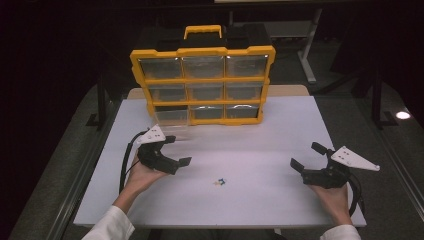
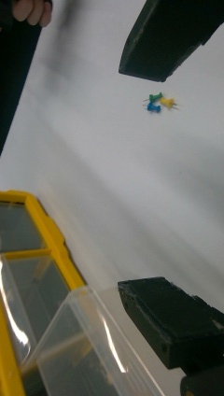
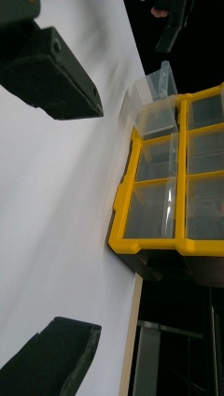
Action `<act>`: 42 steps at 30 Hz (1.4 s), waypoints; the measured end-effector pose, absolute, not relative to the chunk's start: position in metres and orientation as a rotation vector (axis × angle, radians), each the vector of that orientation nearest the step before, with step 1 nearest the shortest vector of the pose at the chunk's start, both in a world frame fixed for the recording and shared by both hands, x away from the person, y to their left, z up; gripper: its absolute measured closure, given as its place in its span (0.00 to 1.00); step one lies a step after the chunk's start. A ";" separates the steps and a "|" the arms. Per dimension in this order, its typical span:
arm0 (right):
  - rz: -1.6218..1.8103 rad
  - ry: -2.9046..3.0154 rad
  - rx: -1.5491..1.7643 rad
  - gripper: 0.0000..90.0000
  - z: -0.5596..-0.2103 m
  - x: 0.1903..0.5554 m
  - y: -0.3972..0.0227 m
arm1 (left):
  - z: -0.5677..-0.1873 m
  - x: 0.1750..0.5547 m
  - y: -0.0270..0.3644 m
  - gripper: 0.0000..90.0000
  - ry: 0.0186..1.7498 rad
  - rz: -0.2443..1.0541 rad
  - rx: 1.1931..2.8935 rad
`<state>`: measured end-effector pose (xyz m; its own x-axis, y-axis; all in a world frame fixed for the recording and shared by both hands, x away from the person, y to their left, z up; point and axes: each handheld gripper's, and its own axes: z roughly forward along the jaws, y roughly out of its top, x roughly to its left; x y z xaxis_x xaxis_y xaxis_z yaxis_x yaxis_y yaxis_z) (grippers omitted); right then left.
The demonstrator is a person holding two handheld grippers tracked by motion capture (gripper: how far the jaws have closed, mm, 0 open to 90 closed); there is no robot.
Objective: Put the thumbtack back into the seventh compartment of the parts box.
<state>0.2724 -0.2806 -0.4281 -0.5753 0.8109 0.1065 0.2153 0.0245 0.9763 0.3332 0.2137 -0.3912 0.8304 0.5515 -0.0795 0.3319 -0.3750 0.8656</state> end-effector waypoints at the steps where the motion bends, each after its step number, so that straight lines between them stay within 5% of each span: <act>1: 1.586 1.815 1.041 0.00 -0.428 0.273 -0.281 | -0.392 0.334 0.212 0.00 0.654 0.266 2.003; 27: 1.584 1.810 1.032 0.00 -0.428 0.272 -0.282 | -0.413 0.334 0.152 0.01 0.574 0.126 2.206; 32: 1.577 1.814 1.030 0.00 -0.428 0.272 -0.281 | -0.418 0.334 0.148 0.14 0.551 0.063 2.194; 42: 1.574 1.814 1.035 0.00 -0.429 0.272 -0.282 | -0.427 0.330 0.137 0.20 0.511 -0.012 2.256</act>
<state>0.2722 -0.2818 -0.4286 -0.5726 0.8143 0.0955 0.2094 0.0326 0.9773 0.3296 0.1368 -0.4269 0.9183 0.3570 -0.1713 0.3647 -0.5940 0.7171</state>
